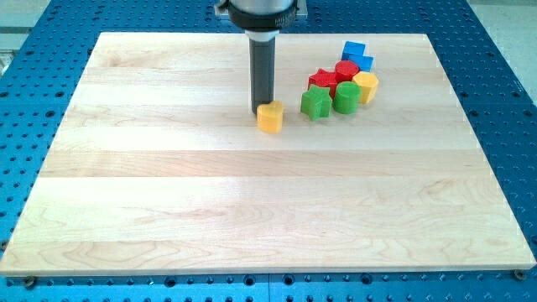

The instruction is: Separate the green and red blocks from each other

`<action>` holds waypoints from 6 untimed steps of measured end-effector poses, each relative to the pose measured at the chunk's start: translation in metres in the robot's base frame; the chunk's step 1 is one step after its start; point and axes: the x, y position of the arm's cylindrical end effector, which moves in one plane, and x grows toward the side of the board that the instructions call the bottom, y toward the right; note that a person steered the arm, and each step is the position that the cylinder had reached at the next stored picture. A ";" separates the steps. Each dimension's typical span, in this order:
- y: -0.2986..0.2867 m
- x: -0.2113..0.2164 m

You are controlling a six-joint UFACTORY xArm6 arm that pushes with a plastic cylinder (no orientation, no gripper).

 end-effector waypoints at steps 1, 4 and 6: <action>0.015 0.022; 0.063 -0.017; 0.097 -0.009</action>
